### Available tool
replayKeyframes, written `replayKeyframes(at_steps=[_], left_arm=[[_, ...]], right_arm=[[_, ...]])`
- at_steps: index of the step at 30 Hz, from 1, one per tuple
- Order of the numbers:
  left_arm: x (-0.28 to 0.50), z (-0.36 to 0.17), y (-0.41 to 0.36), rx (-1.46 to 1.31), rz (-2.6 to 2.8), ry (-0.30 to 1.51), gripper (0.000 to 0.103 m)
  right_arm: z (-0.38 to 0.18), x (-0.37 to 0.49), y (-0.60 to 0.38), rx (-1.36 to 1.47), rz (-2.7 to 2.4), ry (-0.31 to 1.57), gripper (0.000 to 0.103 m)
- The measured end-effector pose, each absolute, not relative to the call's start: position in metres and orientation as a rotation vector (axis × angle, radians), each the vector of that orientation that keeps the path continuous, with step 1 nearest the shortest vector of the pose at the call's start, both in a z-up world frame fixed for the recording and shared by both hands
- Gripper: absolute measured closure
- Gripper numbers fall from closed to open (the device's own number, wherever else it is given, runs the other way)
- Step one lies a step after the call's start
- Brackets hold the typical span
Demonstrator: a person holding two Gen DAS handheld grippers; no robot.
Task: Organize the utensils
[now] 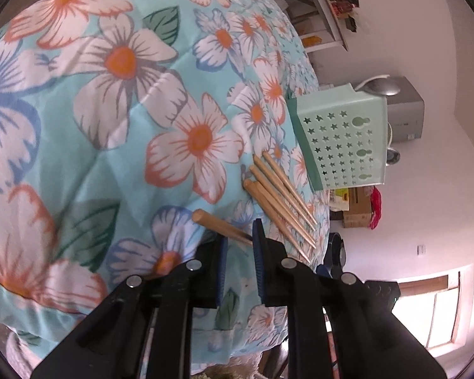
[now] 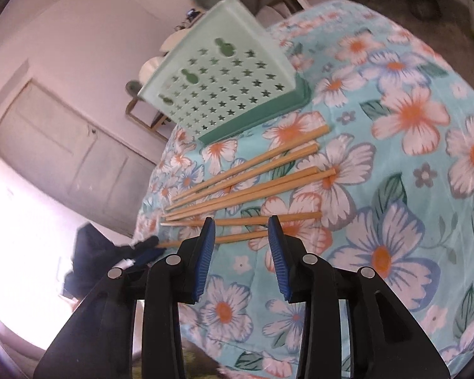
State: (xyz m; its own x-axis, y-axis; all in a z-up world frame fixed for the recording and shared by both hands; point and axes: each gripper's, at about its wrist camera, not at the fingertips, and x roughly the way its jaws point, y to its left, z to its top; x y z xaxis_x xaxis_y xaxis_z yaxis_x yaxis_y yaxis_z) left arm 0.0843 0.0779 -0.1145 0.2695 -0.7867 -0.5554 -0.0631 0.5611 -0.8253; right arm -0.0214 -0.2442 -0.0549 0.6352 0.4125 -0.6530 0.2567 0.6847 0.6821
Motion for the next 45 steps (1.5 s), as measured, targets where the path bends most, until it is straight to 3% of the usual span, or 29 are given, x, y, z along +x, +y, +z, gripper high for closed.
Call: replayKeyframes(at_steps=[12,27,32,37,45], left_arm=[[0.084,-0.117,0.086,-0.829,-0.670,1.203,0.088],[0.084,-0.119,0.088,-0.823,-0.722,1.182,0.088],[0.084,-0.119,0.087,-0.822,-0.723,1.180,0.088],[0.083,-0.119,0.088,-0.823,-0.725,1.179,0.088],[0.082,-0.118,0.089,-0.822,-0.730,1.172,0.088]], right_arm=[[-0.085,-0.019,-0.257,1.080,-0.010,1.028,0.065],[-0.097,-0.005,-0.266,1.264,-0.143,0.956,0.066],[-0.102,-0.014,-0.271,1.321,-0.204,0.914,0.075],[-0.111,-0.028,-0.279,1.423,-0.260,0.876,0.094],[-0.116,-0.038,-0.282,1.489,-0.277,0.830,0.096]])
